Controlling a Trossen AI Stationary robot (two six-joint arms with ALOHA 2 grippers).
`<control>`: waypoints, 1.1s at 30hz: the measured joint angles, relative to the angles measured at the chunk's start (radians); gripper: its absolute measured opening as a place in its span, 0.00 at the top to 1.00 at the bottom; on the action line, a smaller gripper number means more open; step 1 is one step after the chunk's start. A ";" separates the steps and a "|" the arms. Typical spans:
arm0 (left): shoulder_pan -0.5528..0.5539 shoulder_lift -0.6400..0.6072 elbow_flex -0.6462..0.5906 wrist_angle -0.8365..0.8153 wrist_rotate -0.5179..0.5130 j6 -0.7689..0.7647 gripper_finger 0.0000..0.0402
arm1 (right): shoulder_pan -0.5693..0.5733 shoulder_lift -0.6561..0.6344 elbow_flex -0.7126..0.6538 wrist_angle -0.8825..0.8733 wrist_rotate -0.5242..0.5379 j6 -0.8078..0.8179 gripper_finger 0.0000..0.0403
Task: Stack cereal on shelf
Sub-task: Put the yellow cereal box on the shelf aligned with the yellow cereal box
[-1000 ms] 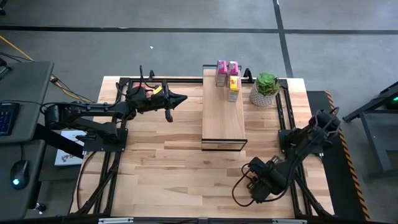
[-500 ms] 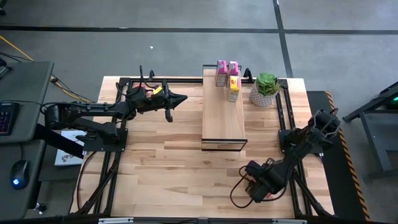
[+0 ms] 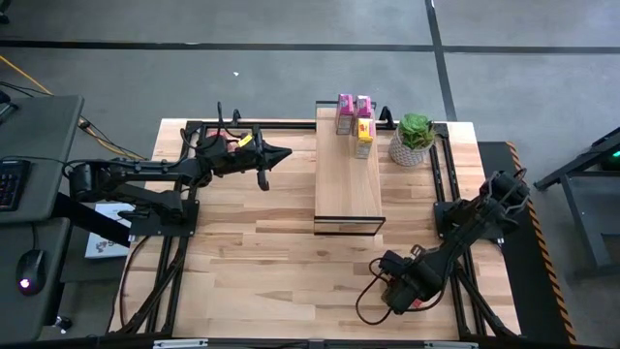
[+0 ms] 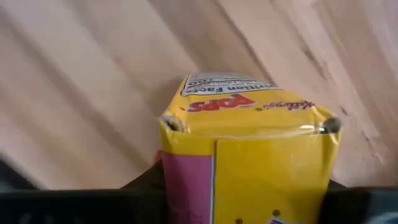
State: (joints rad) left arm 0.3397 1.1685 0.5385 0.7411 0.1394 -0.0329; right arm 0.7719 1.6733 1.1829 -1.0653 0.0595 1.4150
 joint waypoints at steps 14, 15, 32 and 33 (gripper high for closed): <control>0.000 -0.205 0.000 -0.164 0.000 0.000 1.00 | -0.023 -0.001 0.529 -0.139 0.392 -0.297 0.67; 0.000 -0.220 0.000 -0.178 0.000 0.000 1.00 | -0.034 -0.001 0.578 -0.138 0.445 -0.346 0.67; 0.000 -0.273 0.000 -0.254 0.014 0.001 1.00 | -0.671 0.016 0.831 -0.451 0.486 -0.593 0.67; 0.000 -0.273 0.000 -0.253 0.014 0.001 1.00 | -0.700 0.020 0.830 -0.494 0.470 -0.569 0.67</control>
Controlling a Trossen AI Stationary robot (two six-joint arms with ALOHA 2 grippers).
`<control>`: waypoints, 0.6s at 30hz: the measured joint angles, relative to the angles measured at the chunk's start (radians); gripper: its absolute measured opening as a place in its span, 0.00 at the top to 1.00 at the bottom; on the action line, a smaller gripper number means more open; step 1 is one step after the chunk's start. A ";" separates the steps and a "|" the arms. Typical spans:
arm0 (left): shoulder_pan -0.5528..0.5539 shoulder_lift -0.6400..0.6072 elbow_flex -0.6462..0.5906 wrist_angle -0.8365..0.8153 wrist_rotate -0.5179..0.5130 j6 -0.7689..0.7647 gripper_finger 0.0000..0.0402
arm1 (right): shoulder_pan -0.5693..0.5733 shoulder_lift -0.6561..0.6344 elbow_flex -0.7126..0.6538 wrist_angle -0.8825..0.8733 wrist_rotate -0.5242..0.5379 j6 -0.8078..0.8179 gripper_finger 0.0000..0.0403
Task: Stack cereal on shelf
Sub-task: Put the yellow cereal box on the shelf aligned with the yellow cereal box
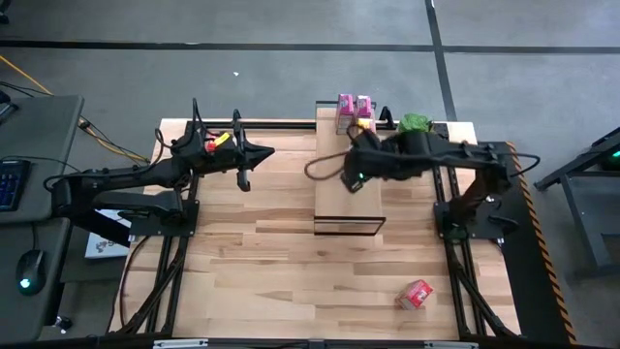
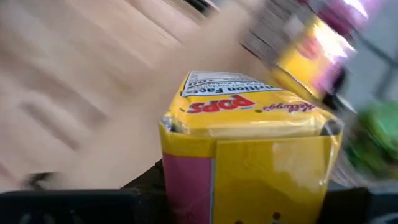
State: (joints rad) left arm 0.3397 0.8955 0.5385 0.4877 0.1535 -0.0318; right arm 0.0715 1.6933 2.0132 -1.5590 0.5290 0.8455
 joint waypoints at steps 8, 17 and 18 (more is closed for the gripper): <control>0.000 0.000 0.000 0.005 -0.005 0.029 1.00 | -0.117 0.029 0.000 0.040 -0.167 0.010 0.67; 0.000 0.000 0.000 0.011 -0.006 0.036 1.00 | -0.167 0.117 0.000 0.087 -0.163 0.014 0.67; 0.000 0.000 0.000 0.011 -0.006 0.036 1.00 | -0.172 0.126 0.000 0.089 -0.163 0.012 0.67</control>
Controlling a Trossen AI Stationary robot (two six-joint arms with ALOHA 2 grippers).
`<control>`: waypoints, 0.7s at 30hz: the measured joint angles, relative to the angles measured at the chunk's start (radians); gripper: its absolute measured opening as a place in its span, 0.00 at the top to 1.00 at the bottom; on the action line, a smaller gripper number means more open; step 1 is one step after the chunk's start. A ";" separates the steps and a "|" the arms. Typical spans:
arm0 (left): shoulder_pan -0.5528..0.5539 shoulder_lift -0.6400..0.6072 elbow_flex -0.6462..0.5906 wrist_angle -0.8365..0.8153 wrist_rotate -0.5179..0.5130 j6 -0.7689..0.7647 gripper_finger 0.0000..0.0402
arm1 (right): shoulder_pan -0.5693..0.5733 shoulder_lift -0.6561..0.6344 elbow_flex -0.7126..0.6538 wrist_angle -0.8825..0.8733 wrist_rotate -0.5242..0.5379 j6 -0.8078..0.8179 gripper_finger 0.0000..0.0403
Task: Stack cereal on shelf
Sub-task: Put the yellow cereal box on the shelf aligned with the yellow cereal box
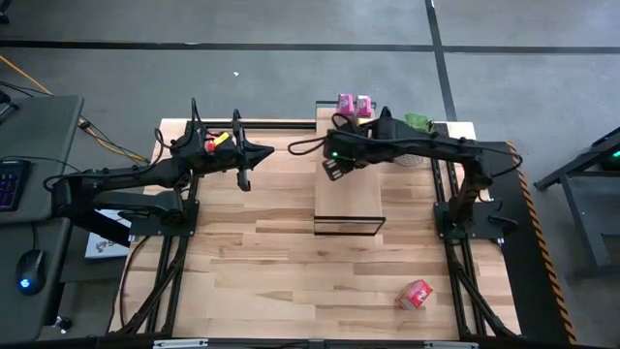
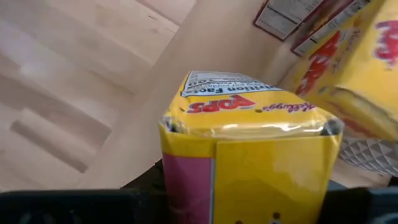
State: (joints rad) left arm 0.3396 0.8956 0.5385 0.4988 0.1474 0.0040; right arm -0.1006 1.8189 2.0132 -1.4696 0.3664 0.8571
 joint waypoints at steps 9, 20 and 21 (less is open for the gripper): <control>-0.001 0.000 0.000 0.000 0.000 0.000 1.00 | -0.048 0.055 0.000 -0.003 -0.004 0.007 0.67; -0.001 0.000 0.000 -0.001 0.000 0.000 1.00 | -0.057 0.056 0.000 0.001 0.019 0.009 0.57; -0.001 0.000 0.000 -0.001 -0.001 0.000 1.00 | -0.057 0.056 0.000 0.001 0.020 0.010 0.55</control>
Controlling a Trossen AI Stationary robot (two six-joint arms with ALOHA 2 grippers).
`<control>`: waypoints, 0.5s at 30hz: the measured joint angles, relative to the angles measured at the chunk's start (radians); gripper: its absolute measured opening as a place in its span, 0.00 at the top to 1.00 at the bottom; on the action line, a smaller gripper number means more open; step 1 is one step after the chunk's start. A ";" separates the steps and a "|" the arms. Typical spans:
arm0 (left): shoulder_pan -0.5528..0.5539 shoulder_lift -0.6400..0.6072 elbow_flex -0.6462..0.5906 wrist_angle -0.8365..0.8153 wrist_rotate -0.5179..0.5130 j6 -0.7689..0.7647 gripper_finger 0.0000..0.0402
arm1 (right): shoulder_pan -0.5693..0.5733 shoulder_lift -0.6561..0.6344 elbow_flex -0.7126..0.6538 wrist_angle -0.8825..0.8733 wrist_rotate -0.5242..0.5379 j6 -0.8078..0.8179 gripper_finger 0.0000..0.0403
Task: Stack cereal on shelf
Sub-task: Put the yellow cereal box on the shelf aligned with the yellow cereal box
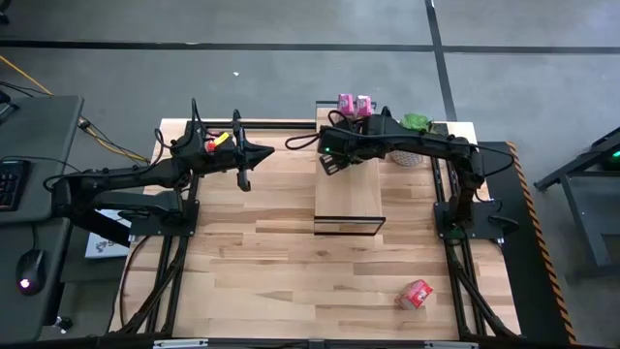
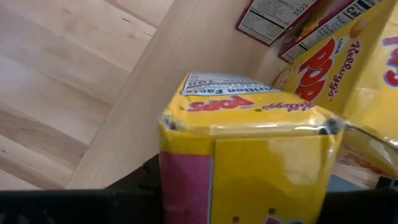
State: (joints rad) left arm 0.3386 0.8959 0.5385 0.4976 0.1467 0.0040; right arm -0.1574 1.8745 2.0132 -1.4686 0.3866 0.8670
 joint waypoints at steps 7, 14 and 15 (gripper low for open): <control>0.000 0.000 0.000 0.000 0.000 0.000 1.00 | 0.000 0.000 0.000 0.011 0.020 -0.003 0.42; 0.000 0.000 0.000 0.000 0.000 0.000 1.00 | 0.000 0.000 0.002 0.014 0.024 -0.011 0.40; 0.000 0.000 0.000 0.000 0.000 0.000 1.00 | 0.000 0.000 0.002 0.014 0.022 -0.011 0.40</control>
State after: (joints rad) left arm 0.3386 0.8959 0.5385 0.4976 0.1464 0.0039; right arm -0.1574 1.8744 2.0156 -1.4544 0.4086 0.8562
